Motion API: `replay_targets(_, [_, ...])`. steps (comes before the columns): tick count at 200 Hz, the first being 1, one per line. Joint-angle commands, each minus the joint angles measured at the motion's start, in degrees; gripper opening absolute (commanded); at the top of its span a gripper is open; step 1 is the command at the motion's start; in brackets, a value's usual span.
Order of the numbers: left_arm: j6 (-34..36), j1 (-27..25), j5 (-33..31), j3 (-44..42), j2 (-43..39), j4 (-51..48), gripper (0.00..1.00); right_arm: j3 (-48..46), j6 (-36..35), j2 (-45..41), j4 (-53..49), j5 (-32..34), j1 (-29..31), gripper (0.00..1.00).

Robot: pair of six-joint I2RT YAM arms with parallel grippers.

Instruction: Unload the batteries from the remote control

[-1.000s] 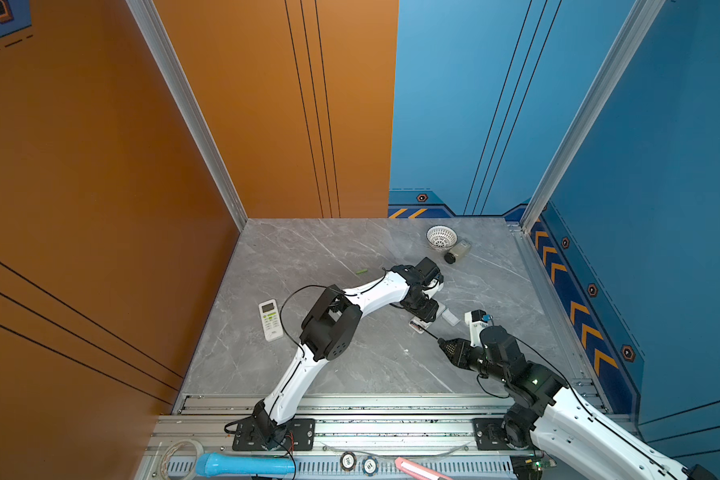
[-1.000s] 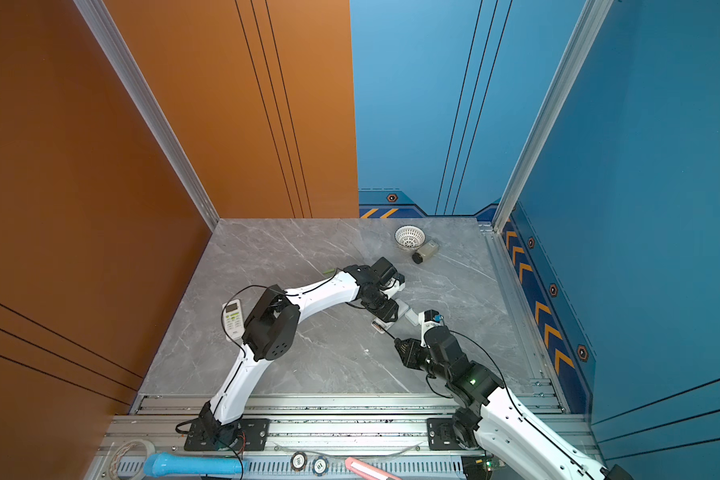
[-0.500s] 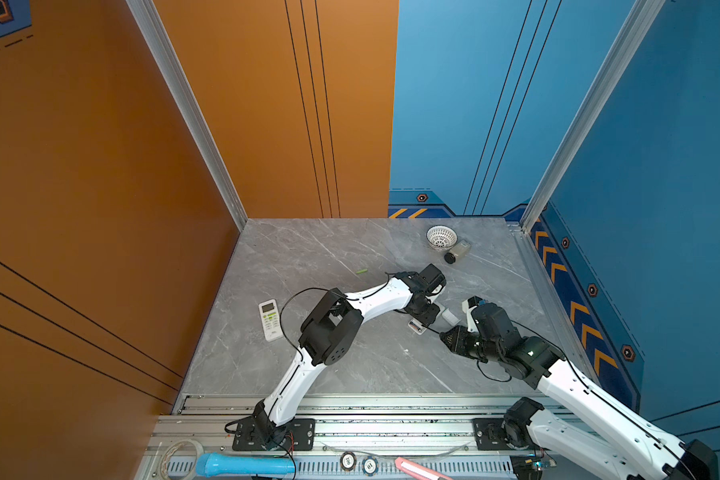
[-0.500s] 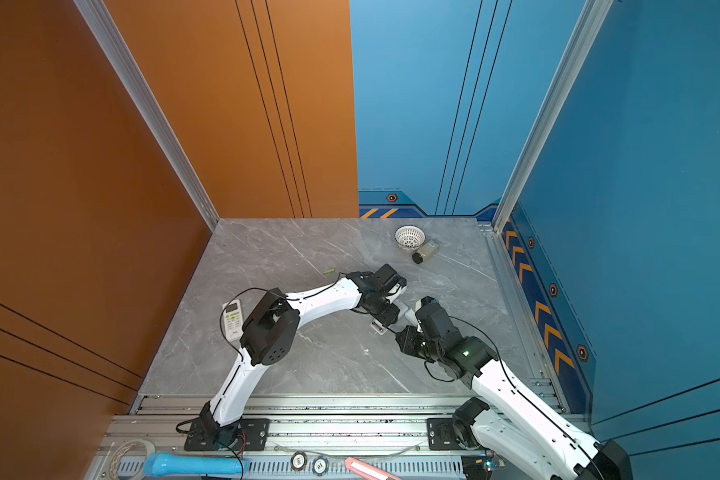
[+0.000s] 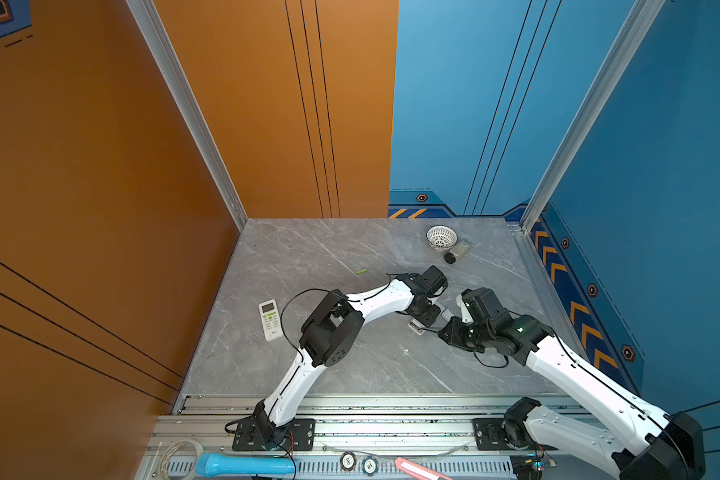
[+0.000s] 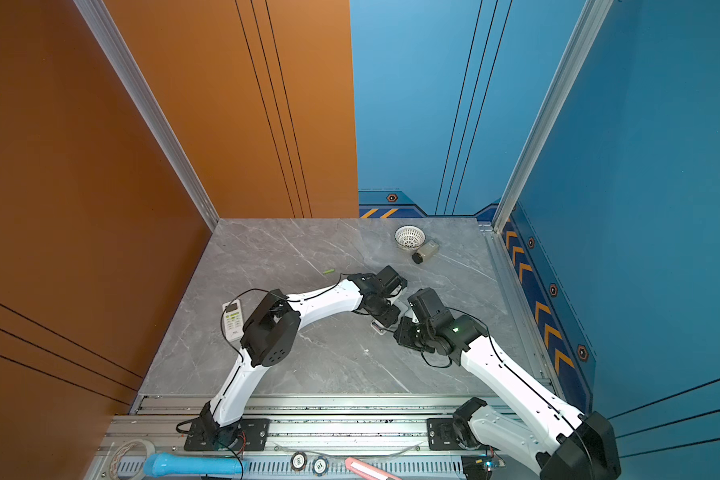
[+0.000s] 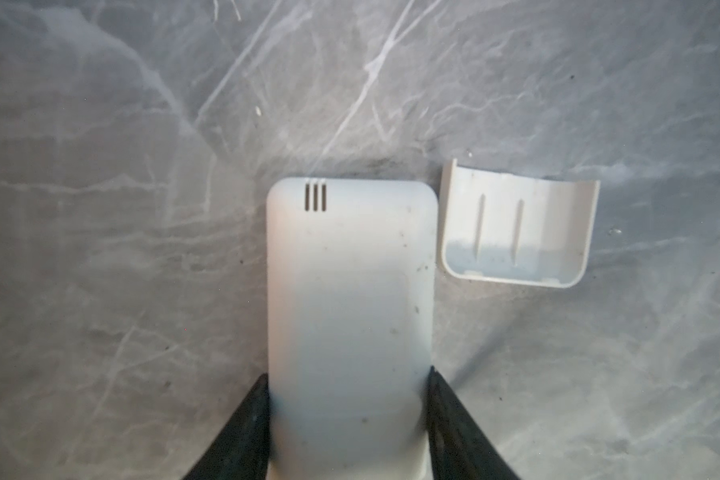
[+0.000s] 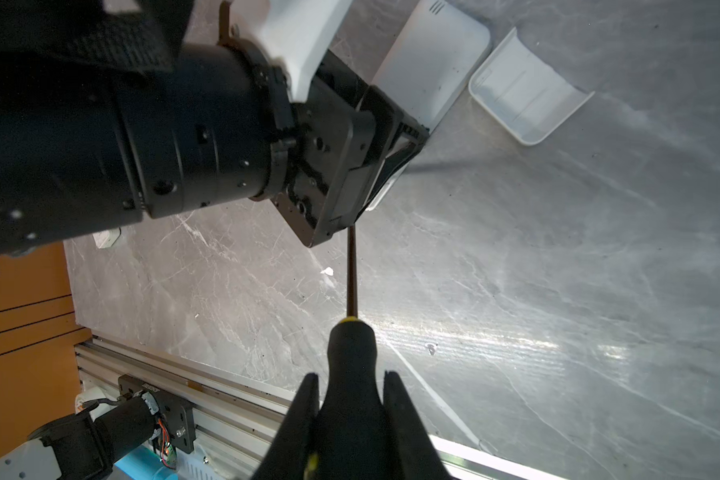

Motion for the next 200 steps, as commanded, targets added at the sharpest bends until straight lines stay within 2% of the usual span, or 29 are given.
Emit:
replay_targets(1, [-1.13, -0.73, -0.78, -2.18, 0.14, -3.27, 0.0, 2.41, -1.91, 1.13, -2.68, -1.86, -0.33, 0.0])
replay_targets(200, [-1.7, -0.9, -0.41, -2.74, 0.49, -2.0, 0.0, 5.3, -3.93, 6.68, -4.17, -0.11, -1.16, 0.0])
